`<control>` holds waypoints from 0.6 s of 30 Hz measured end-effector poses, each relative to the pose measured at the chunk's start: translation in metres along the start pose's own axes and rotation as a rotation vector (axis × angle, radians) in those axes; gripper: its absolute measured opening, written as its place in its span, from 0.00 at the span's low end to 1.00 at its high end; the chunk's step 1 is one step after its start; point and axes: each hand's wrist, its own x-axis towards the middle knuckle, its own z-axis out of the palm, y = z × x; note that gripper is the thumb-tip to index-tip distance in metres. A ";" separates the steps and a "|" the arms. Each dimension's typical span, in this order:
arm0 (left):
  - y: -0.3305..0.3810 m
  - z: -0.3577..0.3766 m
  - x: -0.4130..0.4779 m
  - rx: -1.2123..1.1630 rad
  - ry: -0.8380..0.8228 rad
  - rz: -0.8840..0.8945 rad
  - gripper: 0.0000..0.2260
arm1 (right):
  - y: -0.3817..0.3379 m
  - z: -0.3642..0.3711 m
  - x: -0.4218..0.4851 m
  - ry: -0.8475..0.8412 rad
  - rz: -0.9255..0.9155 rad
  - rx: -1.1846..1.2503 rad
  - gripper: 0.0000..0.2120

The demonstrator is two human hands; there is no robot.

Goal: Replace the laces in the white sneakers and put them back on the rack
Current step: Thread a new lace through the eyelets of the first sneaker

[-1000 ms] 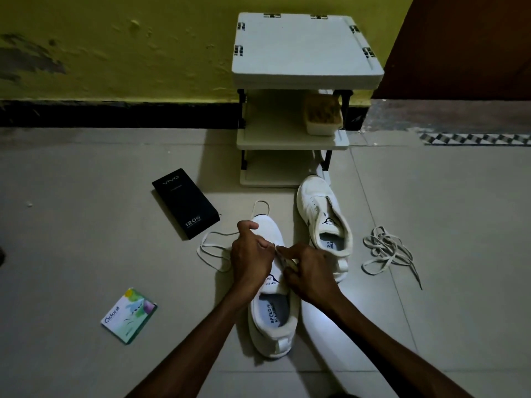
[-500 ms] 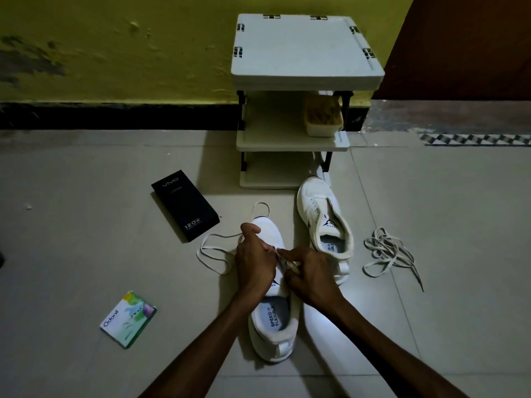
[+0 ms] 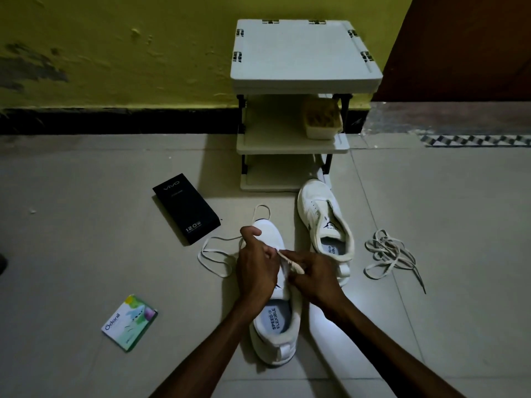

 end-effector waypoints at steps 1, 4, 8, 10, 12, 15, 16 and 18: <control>-0.002 0.000 0.000 0.005 -0.003 0.021 0.18 | -0.002 0.000 0.000 -0.005 0.002 0.004 0.26; -0.005 -0.002 -0.002 0.076 -0.008 0.160 0.16 | -0.006 0.002 0.000 -0.007 0.008 -0.012 0.24; -0.006 -0.004 0.002 0.204 0.006 0.283 0.15 | -0.009 0.003 0.001 -0.009 0.040 -0.046 0.21; -0.006 -0.003 0.003 0.260 0.003 0.277 0.17 | -0.008 0.004 0.003 -0.019 0.042 -0.074 0.21; -0.007 -0.002 0.001 0.241 0.014 0.228 0.17 | -0.005 0.005 0.004 -0.043 0.062 -0.120 0.23; -0.005 -0.001 0.000 0.160 0.022 0.068 0.17 | -0.003 0.005 0.005 -0.057 0.114 -0.163 0.27; -0.004 -0.002 0.002 0.123 0.006 0.006 0.17 | -0.002 0.006 0.005 -0.057 0.128 -0.156 0.27; -0.001 -0.004 0.007 0.057 -0.046 -0.070 0.17 | -0.002 0.006 0.006 -0.046 0.144 -0.150 0.26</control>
